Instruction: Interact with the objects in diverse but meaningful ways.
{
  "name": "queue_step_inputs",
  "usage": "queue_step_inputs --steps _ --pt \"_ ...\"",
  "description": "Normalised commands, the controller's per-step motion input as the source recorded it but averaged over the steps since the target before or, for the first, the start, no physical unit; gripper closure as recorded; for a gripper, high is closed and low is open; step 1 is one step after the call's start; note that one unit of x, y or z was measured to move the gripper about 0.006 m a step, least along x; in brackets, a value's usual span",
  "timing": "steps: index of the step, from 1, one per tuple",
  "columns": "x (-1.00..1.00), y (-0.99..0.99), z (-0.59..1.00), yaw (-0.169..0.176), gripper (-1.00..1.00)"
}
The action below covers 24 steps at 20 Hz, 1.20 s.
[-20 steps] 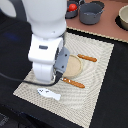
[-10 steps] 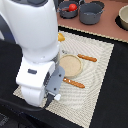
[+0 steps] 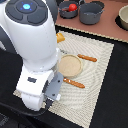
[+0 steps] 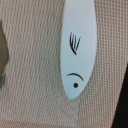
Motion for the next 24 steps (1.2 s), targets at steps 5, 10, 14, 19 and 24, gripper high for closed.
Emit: queue_step_inputs --steps 5,10,14,19,24 --pt "0.00 -0.12 -0.16 0.000 -1.00" --pt "0.02 -0.12 -0.15 0.000 -1.00" --pt "0.04 -0.11 -0.13 0.000 -1.00" --pt "0.03 -0.10 -0.13 0.000 -1.00" --pt "0.07 -0.07 -0.09 0.000 1.00"
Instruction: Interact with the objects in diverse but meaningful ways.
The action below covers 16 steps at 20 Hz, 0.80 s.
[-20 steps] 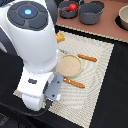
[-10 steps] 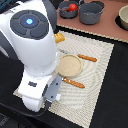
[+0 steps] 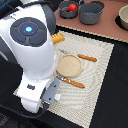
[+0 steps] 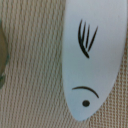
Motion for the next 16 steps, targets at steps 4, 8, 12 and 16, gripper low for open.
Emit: queue_step_inputs --steps 4,8,12,16 --pt "0.09 -0.05 -0.05 0.000 1.00" --pt "0.09 -0.03 0.00 0.000 1.00" --pt "0.07 -0.03 0.00 0.000 1.00" --pt "0.08 -0.01 0.06 0.000 1.00"
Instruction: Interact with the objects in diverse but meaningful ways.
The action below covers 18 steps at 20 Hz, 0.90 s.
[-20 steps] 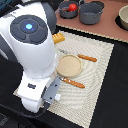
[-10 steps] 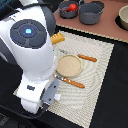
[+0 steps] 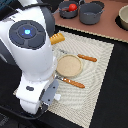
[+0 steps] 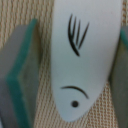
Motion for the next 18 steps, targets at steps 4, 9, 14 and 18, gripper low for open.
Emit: queue_step_inputs --steps 4,9,14,18 --pt "0.01 0.23 0.80 0.013 1.00" --pt "-0.01 0.59 1.00 0.069 1.00" --pt "0.05 0.67 1.00 0.077 1.00" --pt "0.03 0.66 0.90 0.066 1.00"
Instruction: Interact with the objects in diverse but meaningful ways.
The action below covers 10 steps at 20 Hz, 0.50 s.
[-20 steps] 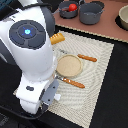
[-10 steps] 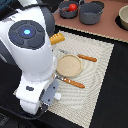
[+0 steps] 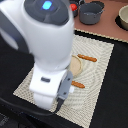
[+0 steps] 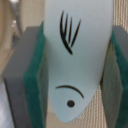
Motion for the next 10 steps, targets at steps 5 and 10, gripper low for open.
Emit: queue_step_inputs --steps 5,10 --pt "-0.10 0.65 0.50 0.066 1.00" --pt "-0.32 0.64 0.17 0.043 1.00"
